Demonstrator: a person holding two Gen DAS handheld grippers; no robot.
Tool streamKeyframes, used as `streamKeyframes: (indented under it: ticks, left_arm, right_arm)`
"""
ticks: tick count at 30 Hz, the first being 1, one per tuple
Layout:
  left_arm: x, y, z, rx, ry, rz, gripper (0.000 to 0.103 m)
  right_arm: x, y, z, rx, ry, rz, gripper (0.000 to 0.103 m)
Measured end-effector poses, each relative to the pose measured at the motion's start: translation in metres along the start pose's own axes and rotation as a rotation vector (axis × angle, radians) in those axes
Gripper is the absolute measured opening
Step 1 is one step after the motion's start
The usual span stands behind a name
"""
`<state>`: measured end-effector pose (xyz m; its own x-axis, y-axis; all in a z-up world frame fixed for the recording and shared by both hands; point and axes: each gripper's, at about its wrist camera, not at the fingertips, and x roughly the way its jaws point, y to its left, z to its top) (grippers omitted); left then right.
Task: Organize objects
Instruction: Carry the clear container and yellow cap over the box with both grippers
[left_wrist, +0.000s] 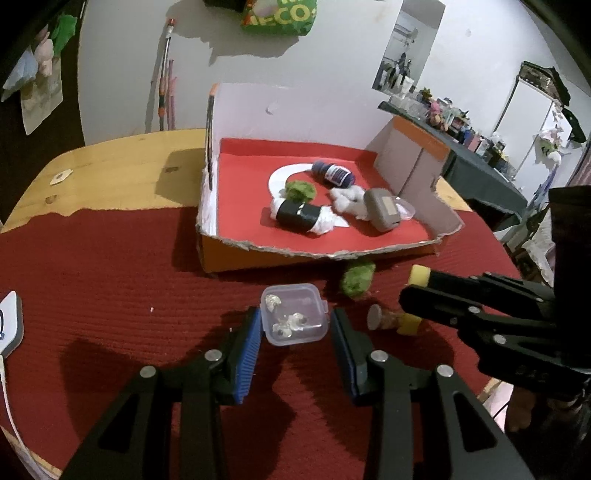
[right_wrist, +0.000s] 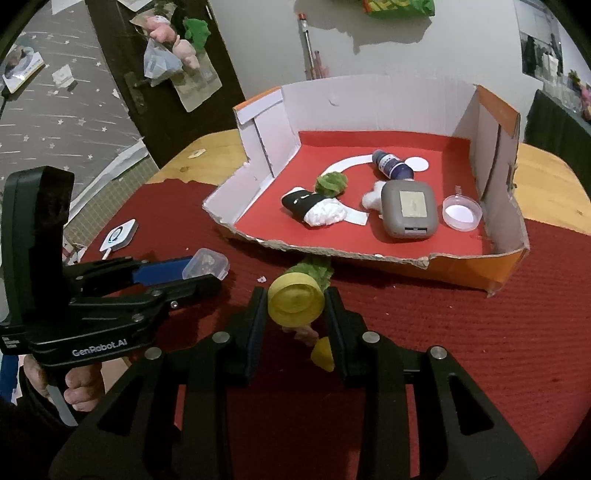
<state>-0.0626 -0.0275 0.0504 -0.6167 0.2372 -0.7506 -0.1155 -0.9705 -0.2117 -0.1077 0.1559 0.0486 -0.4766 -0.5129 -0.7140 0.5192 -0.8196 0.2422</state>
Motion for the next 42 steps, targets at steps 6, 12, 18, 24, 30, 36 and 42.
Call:
streamKeyframes:
  ticks: [6,12,18,24,30,36,42]
  left_arm:
    - [-0.009,-0.005,0.006,0.013,-0.024,-0.007,0.04]
    - [-0.007,-0.01,0.011,0.027,-0.027,-0.01,0.04]
    - [-0.004,-0.012,0.016,0.031,-0.029,-0.02,0.04]
    - [-0.005,-0.014,0.027,0.04,-0.047,-0.016,0.04]
    - [-0.004,-0.017,0.039,0.054,-0.058,-0.012,0.04]
    - [-0.001,-0.019,0.052,0.07,-0.065,-0.001,0.04]
    - [0.015,-0.019,0.06,0.077,-0.009,-0.015,0.04]
  right_arm:
    - [-0.003,0.0,0.002,-0.001,-0.01,0.002,0.03]
    - [-0.006,0.0,0.006,-0.006,-0.019,0.001,0.03]
    - [-0.006,0.0,0.009,-0.009,-0.02,0.004,0.03]
    - [-0.011,-0.001,0.018,-0.019,-0.037,-0.002,0.03]
    - [-0.014,-0.005,0.026,-0.017,-0.042,0.0,0.03]
    - [-0.014,-0.012,0.036,-0.005,-0.045,-0.002,0.03]
    - [-0.007,-0.026,0.044,0.02,-0.017,-0.02,0.03]
